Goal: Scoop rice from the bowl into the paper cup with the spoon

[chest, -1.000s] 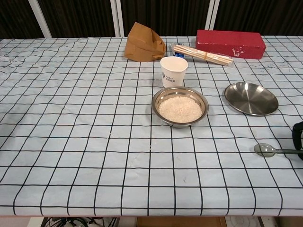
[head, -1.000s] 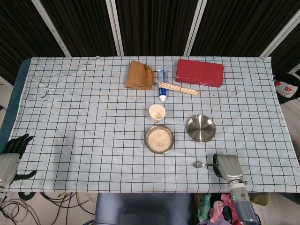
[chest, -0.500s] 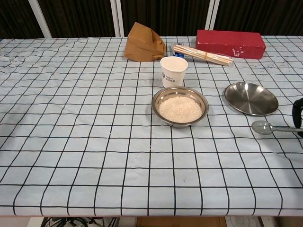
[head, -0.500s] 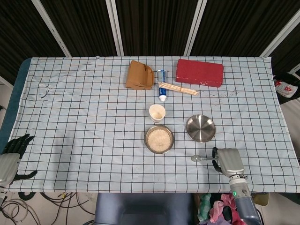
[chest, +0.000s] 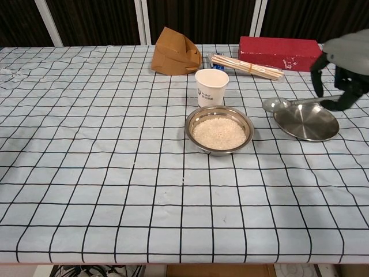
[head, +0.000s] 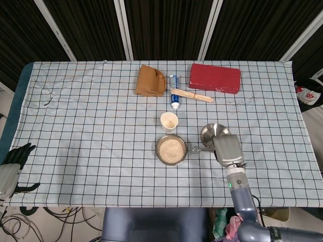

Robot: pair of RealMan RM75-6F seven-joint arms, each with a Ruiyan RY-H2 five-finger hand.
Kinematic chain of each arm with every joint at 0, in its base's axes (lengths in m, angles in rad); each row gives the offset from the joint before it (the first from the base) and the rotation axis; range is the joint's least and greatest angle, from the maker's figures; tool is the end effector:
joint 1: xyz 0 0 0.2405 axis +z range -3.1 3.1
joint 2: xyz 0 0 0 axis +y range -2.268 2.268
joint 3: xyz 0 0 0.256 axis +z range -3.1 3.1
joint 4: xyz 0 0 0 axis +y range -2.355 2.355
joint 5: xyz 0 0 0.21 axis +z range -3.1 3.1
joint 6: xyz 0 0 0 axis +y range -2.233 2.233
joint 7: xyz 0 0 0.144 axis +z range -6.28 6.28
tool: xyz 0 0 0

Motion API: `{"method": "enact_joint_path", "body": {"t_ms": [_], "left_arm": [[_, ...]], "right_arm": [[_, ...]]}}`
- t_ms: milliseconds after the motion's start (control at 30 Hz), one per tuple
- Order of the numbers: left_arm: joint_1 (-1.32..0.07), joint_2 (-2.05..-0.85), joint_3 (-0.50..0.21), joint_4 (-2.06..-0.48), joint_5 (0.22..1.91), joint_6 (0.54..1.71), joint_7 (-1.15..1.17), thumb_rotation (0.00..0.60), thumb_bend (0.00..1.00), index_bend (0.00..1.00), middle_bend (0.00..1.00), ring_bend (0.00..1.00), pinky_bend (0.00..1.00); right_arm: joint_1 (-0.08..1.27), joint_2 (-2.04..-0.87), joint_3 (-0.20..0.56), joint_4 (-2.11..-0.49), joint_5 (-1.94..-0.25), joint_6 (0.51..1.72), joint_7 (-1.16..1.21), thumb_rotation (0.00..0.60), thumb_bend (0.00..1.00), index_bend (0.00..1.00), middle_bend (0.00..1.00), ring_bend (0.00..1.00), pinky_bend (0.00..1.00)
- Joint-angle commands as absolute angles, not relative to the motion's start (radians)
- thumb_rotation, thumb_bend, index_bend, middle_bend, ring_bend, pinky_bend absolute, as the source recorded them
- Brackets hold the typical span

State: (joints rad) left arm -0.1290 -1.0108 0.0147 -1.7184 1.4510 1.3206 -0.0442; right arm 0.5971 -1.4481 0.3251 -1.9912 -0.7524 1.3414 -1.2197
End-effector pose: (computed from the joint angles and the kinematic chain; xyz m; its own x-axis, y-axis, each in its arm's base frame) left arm -0.3116 0.1764 0.1564 0.3488 0.2111 0.9131 0.9331 0.0131 -0.3594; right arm -0.1293 -0.2995 0.0538 0.6979 -0.1620 0.6976 -0.7151 -0.1049 0.6911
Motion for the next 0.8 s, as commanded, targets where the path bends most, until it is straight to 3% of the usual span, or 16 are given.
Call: {"method": "enact_joint_path", "body": {"t_ms": [33, 333, 800], "left_arm": [[-0.129, -1.009, 0.014, -1.719, 1.454, 1.322, -0.051, 0.600, 0.03, 0.00, 0.00, 0.00, 0.00], [-0.133, -0.997, 0.017, -1.722, 1.465, 1.317, -0.083, 0.600, 0.03, 0.00, 0.00, 0.00, 0.00], [-0.134, -0.990, 0.015, -1.728, 1.470, 1.320, -0.107, 0.600, 0.03, 0.00, 0.00, 0.00, 0.00]], "right_arm": [[0.743, -1.562, 0.397, -1.977, -0.639, 1.429, -1.364, 0.600, 0.46, 0.61, 1.00, 1.00, 1.00], [0.871, -1.696, 0.302, -1.803, -0.689, 1.485, -1.480, 0.600, 0.46, 0.61, 1.00, 1.00, 1.00], [0.914, -1.804, 0.139, -1.560, -0.880, 1.487, -1.493, 0.600, 0.46, 0.61, 1.00, 1.00, 1.00]]}}
